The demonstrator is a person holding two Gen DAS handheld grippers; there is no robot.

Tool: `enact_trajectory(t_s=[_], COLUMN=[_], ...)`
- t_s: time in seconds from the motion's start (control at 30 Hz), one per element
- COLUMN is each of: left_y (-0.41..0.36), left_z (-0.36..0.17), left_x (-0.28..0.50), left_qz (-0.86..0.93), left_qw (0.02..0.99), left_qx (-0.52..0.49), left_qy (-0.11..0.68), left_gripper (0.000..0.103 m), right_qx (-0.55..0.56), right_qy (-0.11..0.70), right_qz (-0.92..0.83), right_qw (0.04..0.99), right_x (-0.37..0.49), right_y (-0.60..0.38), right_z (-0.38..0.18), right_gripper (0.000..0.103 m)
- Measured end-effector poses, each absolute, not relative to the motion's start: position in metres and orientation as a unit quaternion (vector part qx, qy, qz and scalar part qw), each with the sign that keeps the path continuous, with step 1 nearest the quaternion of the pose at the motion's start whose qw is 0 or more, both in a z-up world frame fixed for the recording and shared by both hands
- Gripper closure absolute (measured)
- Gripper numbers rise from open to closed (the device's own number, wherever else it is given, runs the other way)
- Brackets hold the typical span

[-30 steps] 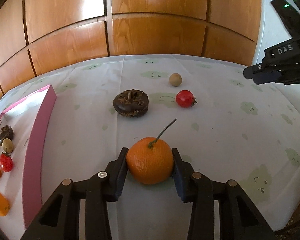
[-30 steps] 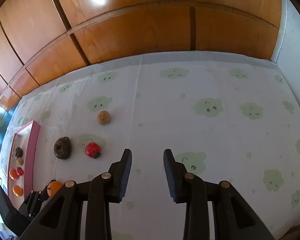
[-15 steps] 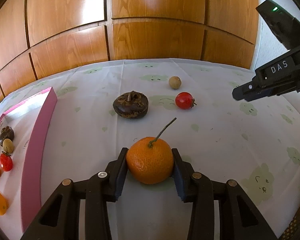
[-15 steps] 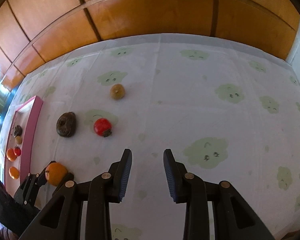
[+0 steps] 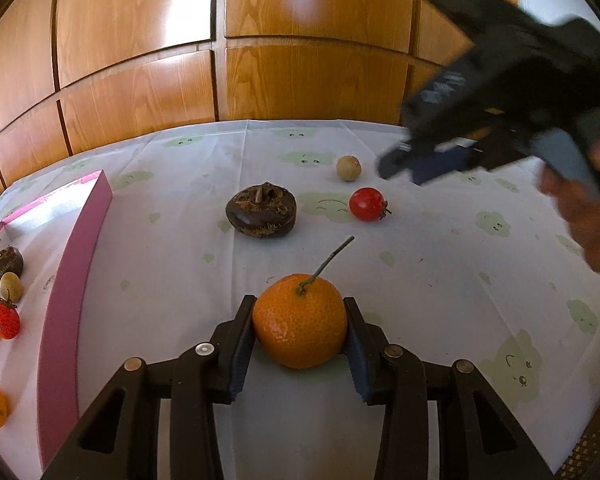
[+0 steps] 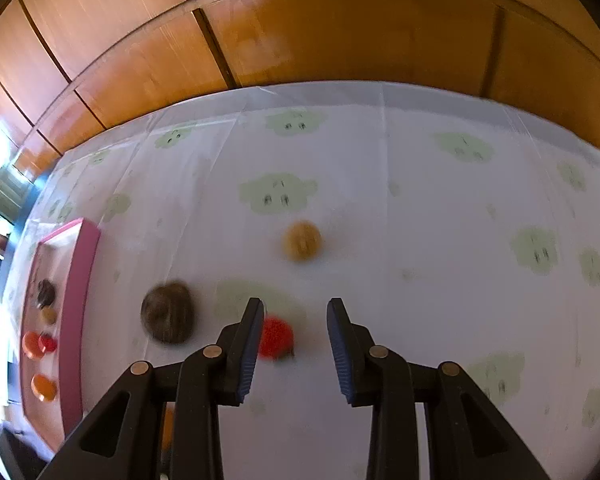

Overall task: Organize fruits
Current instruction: 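Grasp an orange with the left tool while the right tool grasps a tan fruit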

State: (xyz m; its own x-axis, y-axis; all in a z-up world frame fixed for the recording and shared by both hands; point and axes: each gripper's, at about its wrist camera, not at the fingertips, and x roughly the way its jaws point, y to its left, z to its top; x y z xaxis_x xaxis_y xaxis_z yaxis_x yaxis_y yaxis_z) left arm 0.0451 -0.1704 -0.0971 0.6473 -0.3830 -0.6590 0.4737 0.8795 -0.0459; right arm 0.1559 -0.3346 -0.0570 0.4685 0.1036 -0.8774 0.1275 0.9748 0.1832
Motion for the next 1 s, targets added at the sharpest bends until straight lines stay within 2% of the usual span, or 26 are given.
enact_trajectory(t_s=[0.27,0.33,0.4,0.7,1.0], left_y=[-0.17,-0.17,-0.17,-0.17,-0.171], left_z=[-0.097,-0.097,-0.098,-0.098,-0.098], left_x=[0.046,0.045,0.046,0.046,0.046], left_qz=[-0.24,-0.241,-0.241,-0.242,-0.24], left_qw=[0.905,0.905,0.905,0.904,0.905], left_qx=[0.061,0.062,0.062,0.06,0.064], left_qy=[0.347,0.346,0.346,0.346,0.346], left_gripper=[0.061,0.061,0.061,0.062,0.062], right_qx=[0.065,0.068,0.061,0.027,0.051], right_qy=[0.549,0.559,0.548,0.53,0.575], right_qz=[-0.043,-0.039,-0.046,-0.024,-0.041], right_qw=[0.832,0.825,0.833,0.848,0.816], right_x=[0.208,0.213,0.211,0.154,0.101], right_y=[-0.329,-0.329,-0.328,-0.34,-0.365], right_z=[-0.077,-0.085,-0.082,-0.045,-0.074], right_gripper=[0.07,0.077,0.077,0.077,0.077])
